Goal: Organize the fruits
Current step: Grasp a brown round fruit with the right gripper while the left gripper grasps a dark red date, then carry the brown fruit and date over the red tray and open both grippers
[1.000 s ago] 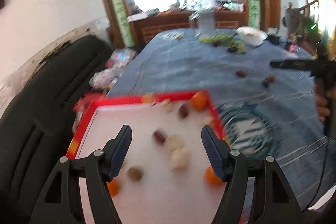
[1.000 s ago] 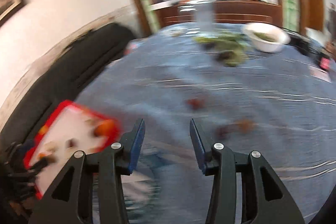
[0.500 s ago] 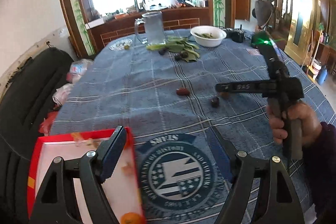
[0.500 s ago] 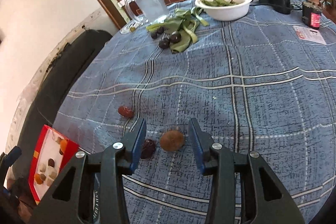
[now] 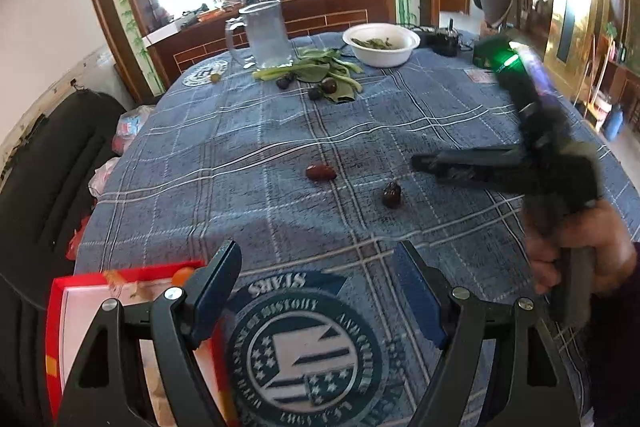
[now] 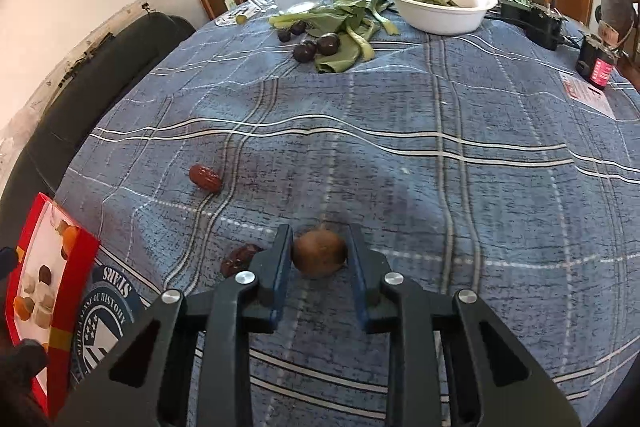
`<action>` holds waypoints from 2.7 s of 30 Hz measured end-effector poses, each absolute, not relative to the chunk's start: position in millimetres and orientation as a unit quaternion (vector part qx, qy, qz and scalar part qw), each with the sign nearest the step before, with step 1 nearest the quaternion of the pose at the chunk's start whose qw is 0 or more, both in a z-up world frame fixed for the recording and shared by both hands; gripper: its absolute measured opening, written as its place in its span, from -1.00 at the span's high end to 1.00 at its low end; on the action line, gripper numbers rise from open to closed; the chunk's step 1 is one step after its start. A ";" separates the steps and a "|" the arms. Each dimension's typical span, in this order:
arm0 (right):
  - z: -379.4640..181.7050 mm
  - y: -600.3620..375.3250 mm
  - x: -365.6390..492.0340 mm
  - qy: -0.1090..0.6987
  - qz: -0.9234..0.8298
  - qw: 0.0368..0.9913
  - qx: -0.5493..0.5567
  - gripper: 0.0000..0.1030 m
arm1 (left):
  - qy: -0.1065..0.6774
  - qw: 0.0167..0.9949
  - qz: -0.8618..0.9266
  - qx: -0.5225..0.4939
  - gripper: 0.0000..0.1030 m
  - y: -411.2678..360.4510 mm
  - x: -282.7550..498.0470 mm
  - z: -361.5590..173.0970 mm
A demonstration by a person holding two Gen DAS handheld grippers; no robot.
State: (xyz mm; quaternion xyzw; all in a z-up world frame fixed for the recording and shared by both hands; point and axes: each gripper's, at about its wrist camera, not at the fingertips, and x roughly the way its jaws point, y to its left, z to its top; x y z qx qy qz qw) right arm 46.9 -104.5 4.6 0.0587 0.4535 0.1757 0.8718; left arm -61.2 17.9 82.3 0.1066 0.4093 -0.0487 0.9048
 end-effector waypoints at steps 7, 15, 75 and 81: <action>25.4 -168.7 47.9 0.418 0.159 0.875 0.184 0.44 | 0.422 0.896 -0.070 0.120 -0.52 -10.8 -22.5 57.7; 30.5 -191.8 50.5 0.410 0.139 0.872 0.227 0.44 | 0.455 0.876 -0.091 0.131 -0.14 -40.5 2.5 32.5; 88.6 50.7 -107.5 0.315 0.413 0.853 0.044 0.44 | 0.334 0.929 0.157 0.011 0.69 225.9 -204.1 88.9; 59.1 116.5 -98.9 0.344 0.402 0.848 -0.010 0.43 | 0.350 0.929 0.115 0.022 0.69 212.5 -204.1 69.5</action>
